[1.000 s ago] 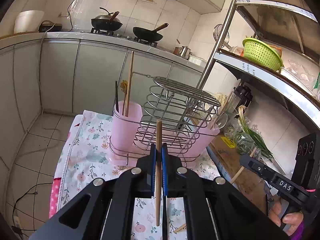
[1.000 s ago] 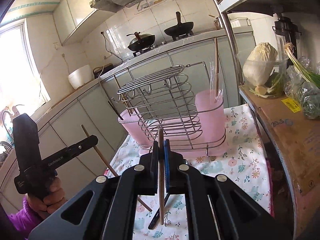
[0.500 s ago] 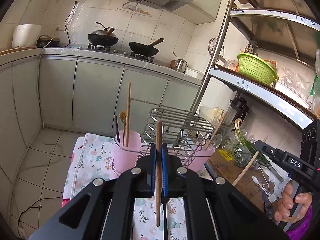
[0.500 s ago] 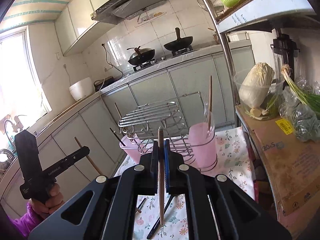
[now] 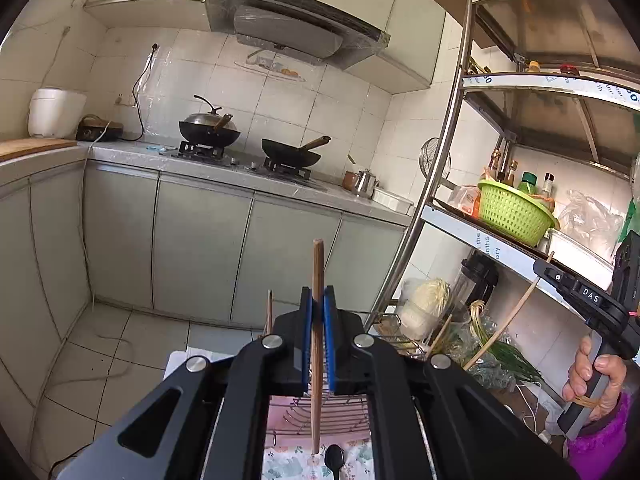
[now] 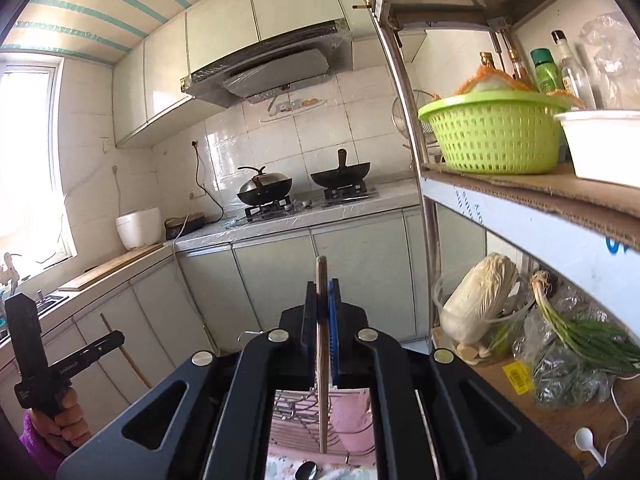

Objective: Organize utensils

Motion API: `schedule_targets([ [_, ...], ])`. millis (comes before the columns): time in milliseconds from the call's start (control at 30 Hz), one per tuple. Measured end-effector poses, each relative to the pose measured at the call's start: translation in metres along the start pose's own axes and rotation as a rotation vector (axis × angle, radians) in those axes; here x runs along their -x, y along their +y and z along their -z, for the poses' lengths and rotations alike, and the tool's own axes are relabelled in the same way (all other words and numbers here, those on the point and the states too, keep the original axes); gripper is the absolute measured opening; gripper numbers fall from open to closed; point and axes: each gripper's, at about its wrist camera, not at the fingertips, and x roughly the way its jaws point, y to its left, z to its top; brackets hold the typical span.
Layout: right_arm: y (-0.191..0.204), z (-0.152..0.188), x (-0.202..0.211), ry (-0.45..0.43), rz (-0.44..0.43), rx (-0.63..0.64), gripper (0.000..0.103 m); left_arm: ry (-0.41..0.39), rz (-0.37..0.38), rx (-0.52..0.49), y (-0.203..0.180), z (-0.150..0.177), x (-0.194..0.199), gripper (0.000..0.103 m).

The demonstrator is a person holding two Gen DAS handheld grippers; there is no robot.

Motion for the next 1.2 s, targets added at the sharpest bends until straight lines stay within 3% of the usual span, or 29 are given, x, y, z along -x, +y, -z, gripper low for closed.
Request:
schedule_targets([
  [233,-0.005,-0.008,-0.037,-0.003,0.038,0.02,0.005,-0.034,-0.022,0.007,0.006,-0.024,-0.012,0.005],
  [567,-0.013,0.033,-0.081,0.094,0.061,0.048,0.005,-0.052,-0.052,0.044,0.022,-0.039,-0.042,0.005],
  [733,-0.016,0.051,-0.085,0.13,0.059,0.046,0.005,-0.049,-0.116,-0.008,0.021,-0.027,-0.061,0.005],
  [1200,-0.021,0.083,-0.091,0.235,0.04,0.019,0.005,0.196,-0.145,0.049,0.044,0.045,-0.126,0.005],
])
